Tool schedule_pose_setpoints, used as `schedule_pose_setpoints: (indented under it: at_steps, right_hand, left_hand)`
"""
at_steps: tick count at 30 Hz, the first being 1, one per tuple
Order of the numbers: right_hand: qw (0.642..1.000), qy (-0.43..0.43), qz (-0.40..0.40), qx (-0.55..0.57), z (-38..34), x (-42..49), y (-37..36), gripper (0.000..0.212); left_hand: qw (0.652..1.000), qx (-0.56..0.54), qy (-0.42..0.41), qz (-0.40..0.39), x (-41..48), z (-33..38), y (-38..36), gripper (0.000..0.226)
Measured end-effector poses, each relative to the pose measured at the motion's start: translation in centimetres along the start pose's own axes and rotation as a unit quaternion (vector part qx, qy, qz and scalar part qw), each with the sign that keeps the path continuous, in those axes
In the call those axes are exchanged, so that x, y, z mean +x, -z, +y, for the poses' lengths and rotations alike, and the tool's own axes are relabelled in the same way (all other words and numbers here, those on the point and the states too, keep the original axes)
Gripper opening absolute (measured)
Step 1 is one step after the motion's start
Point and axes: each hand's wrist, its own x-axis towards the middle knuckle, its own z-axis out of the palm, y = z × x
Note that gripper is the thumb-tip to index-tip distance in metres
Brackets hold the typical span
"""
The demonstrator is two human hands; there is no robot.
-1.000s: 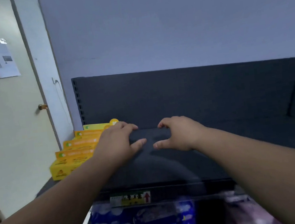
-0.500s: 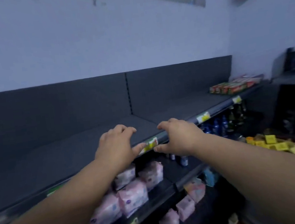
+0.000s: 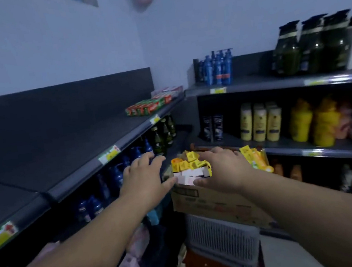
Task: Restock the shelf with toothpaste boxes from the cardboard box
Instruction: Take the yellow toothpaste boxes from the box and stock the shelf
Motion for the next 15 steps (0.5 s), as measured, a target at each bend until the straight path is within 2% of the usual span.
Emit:
schedule_pose_setpoints:
  at_steps: [7,11,15]
  right_hand:
    - [0.990,-0.135,-0.050,-0.006,7.9,3.3,-2.9,0.072]
    - [0.970,-0.229,-0.077,-0.005,12.5,6.1,-3.9,0.067]
    - [0.951,-0.296,-0.089,0.009,15.7,8.3,-5.2,0.072]
  left_hand:
    - [0.996,-0.041,-0.075,-0.033,8.5,3.5,-6.0,0.065]
    - [0.989,-0.074,-0.110,-0.066,13.8,4.2,-9.2,0.062]
    - [0.982,-0.092,-0.137,-0.090,18.3,5.0,-11.8,0.061]
